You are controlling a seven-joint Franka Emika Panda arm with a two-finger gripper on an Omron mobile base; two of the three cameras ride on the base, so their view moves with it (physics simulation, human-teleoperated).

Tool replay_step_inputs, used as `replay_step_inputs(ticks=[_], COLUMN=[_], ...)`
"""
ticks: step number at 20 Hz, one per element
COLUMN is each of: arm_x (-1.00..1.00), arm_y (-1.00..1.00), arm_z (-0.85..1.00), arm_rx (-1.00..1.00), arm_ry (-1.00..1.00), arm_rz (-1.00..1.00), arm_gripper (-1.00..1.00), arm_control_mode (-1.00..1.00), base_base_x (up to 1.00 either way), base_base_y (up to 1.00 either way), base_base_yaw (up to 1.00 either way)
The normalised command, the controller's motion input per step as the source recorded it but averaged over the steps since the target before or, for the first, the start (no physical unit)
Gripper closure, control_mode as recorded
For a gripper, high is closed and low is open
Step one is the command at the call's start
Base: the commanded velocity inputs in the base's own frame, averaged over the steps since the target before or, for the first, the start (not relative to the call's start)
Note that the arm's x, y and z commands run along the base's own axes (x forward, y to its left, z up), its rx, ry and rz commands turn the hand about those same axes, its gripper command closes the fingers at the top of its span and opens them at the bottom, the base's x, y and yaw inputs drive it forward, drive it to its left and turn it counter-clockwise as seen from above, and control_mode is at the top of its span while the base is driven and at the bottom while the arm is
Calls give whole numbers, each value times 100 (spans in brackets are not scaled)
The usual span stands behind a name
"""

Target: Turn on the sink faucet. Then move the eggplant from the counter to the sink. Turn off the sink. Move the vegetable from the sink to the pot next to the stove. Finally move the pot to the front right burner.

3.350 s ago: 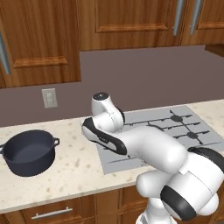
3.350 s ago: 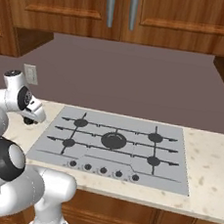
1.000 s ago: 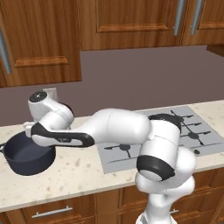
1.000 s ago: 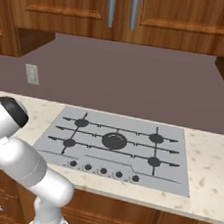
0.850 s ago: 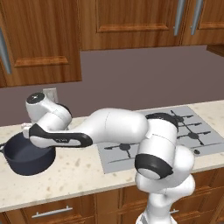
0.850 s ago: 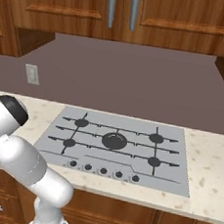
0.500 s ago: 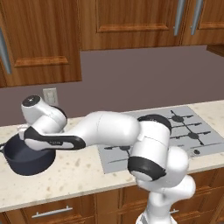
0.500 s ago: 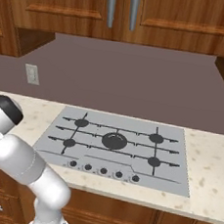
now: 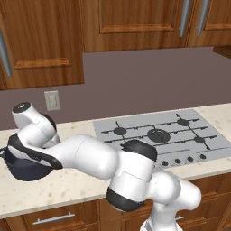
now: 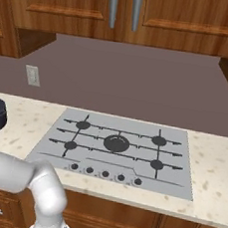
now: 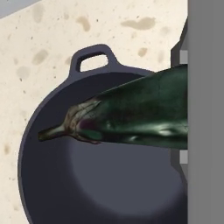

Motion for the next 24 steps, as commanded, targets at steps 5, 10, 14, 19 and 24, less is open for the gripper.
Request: replay_step_inputs(ticks=[5,10,14,19,24], arm_x=[0,1,4,16,17], arm_y=[1,0,0,0,0], arm_z=[-27,-24,-22,-22,-16], arm_rx=[-2,1,2,0,0], arm_ry=[0,0,0,0,0], arm_rz=[0,2,3,2,1], arm_gripper=[100,100,100,-100,-100], arm_control_mode=[-100,-100,-100,-100,-100], base_base_x=[0,0,0,0,0], base_base_y=[0,0,0,0,0], base_base_yaw=[0,0,0,0,0])
